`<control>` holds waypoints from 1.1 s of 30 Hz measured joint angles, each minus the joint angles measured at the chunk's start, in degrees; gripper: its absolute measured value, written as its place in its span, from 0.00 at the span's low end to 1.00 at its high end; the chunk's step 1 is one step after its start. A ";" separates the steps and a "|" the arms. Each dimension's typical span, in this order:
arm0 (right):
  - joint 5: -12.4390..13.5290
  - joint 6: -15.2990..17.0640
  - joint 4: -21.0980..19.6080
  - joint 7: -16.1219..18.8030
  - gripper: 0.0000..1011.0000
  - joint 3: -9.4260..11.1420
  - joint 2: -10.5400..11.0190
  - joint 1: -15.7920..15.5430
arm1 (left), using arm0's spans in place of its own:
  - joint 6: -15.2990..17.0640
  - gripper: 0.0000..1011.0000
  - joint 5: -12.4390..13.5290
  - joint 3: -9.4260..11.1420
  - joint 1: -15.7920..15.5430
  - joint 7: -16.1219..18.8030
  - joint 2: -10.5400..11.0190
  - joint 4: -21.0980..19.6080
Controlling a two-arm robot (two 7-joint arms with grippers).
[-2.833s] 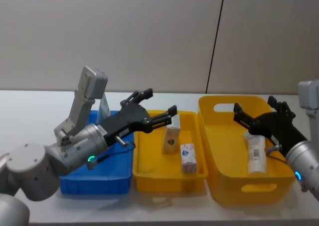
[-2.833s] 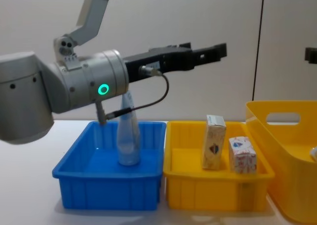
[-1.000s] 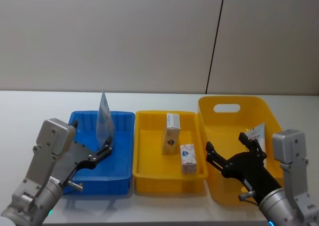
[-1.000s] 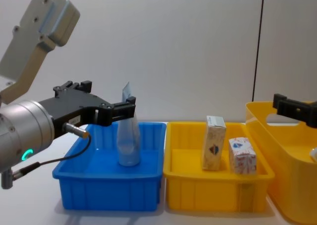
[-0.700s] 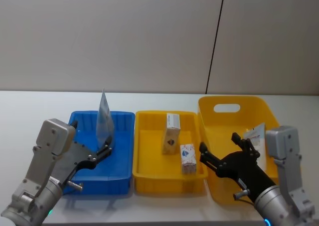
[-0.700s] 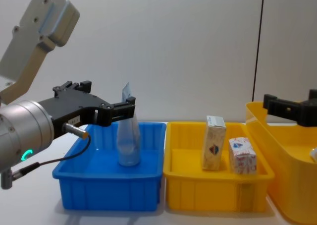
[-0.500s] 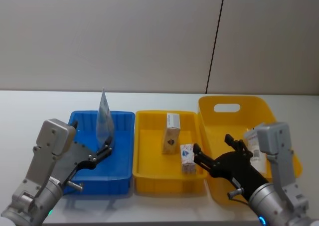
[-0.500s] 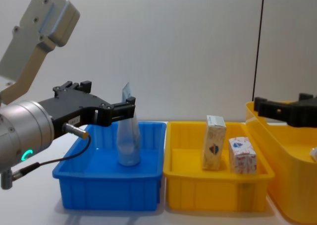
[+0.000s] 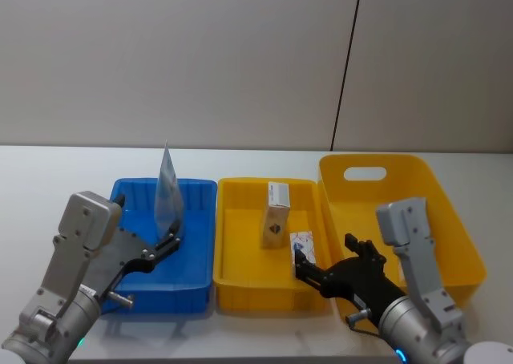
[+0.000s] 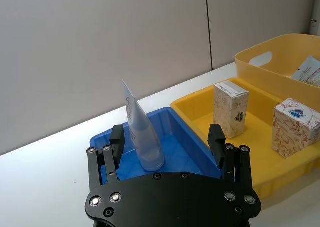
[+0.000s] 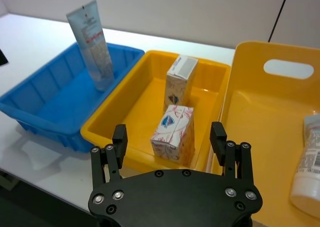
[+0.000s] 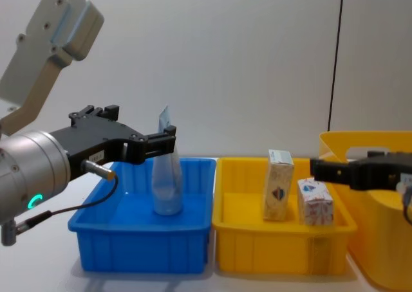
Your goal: Bimanual collaborative sorting of washing and personal care products
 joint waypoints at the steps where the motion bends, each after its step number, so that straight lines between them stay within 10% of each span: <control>1: -0.46 0.69 0.41 -0.39 0.99 -0.30 -0.20 0.29 | -0.01 0.99 0.01 0.00 0.00 0.00 0.00 0.00; 33: -5.92 2.12 9.81 -3.24 0.99 -4.19 -5.55 6.26 | -0.03 0.99 0.00 0.00 0.00 0.00 0.00 0.00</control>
